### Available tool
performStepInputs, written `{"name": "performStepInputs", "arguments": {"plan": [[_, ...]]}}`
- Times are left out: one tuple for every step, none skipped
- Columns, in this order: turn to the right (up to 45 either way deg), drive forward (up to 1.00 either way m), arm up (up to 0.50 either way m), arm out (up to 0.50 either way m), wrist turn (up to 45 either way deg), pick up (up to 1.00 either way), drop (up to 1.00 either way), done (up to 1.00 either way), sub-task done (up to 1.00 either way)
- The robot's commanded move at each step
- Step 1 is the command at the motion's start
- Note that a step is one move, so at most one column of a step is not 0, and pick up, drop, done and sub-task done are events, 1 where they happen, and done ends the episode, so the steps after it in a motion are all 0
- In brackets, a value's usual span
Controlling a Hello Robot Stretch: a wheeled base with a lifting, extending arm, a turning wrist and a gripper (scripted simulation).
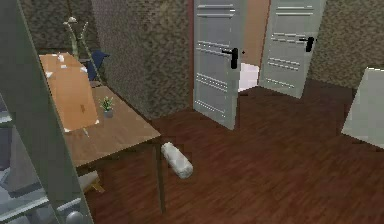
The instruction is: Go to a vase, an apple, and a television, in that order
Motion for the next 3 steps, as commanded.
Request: {"name": "performStepInputs", "arguments": {"plan": [[-45.0,0.00,0.00,0.00,0.0,0.00,0.00,0.00,0.00],[-45.0,0.00,0.00,0.00,0.0,0.00,0.00,0.00,0.00],[-36.0,0.00,0.00,0.00,0.0,0.00,0.00,0.00,0.00]]}}
